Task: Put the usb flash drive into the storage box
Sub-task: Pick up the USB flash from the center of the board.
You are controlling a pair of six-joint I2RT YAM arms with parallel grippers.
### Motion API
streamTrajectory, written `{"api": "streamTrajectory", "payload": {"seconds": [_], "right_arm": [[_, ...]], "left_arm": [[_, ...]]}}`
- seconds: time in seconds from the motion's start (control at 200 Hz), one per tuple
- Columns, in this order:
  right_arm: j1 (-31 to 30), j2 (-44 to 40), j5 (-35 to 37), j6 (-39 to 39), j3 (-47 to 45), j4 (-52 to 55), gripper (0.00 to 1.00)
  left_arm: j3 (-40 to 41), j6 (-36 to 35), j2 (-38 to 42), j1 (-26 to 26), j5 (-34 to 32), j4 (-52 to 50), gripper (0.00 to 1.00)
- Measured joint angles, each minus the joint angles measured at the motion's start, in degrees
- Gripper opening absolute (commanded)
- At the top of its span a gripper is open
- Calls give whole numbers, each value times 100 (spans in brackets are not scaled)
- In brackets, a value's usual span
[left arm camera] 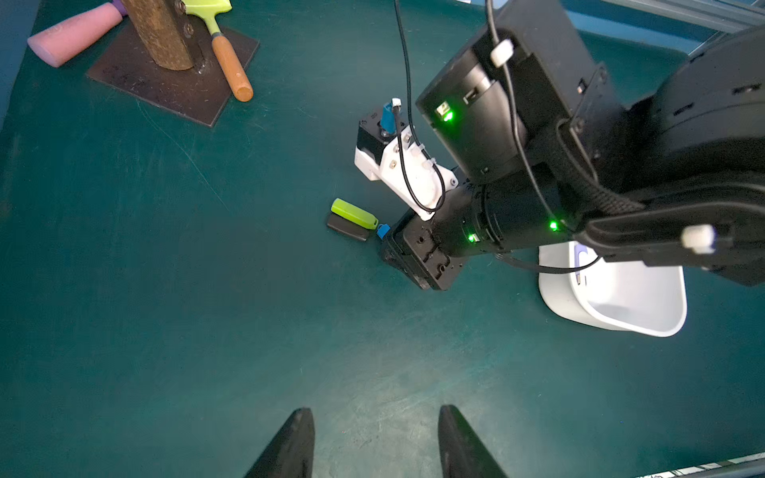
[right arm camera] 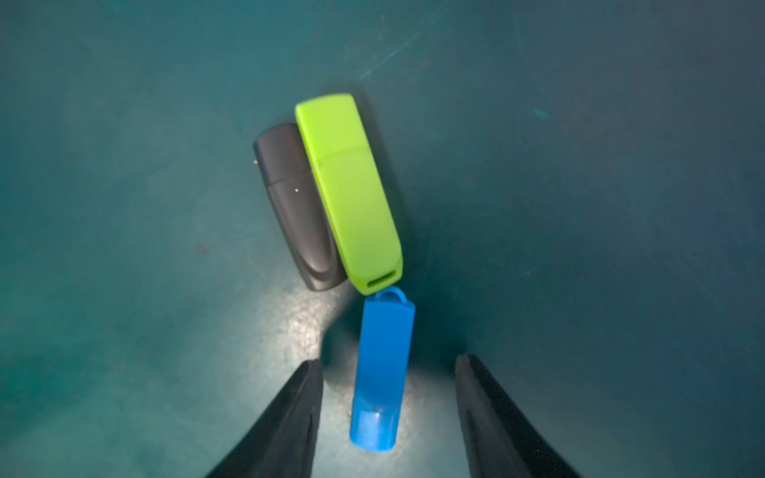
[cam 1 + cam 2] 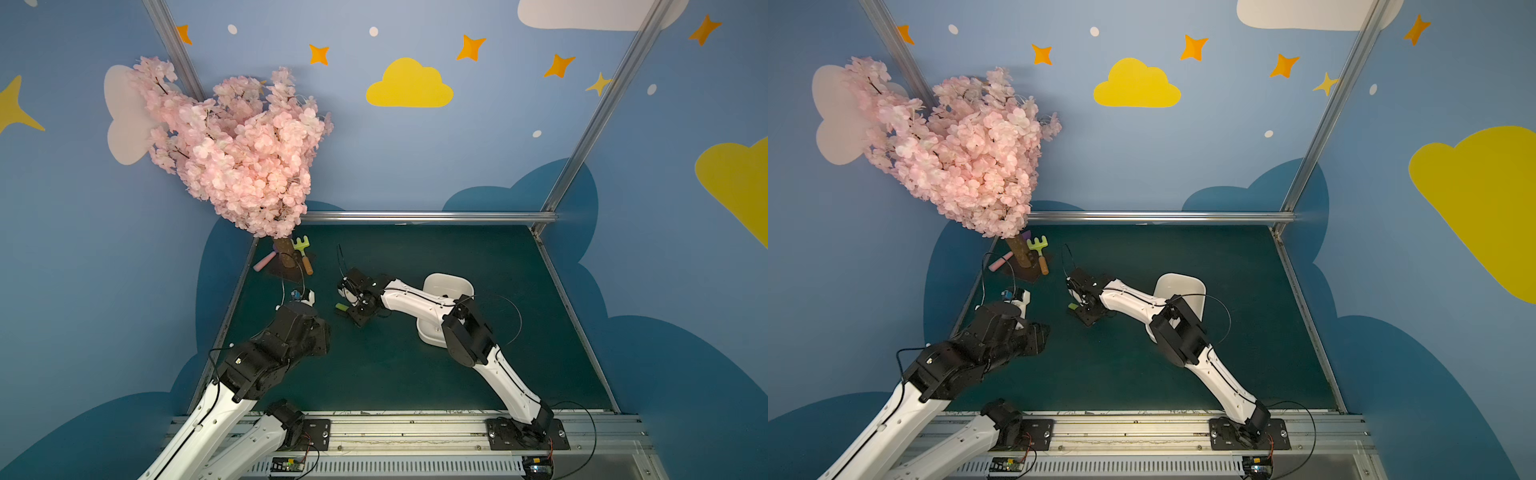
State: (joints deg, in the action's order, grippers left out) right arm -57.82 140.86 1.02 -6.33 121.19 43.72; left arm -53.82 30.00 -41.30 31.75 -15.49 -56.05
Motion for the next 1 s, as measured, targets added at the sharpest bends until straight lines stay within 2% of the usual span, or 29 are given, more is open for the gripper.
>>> {"api": "streamTrajectory", "payload": {"seconds": [0.576,0.941,1.001], "right_arm": [[-354,107,1152,122,153,98,41],[-275,109,855,37,162,109,36],[-267,109,811,20,162,109,33]], "left_arm": [[4,0,0,0,24,0,54],[4,0,-2,0,24,0,55],[4,0,-2,0,24,0,55]]}}
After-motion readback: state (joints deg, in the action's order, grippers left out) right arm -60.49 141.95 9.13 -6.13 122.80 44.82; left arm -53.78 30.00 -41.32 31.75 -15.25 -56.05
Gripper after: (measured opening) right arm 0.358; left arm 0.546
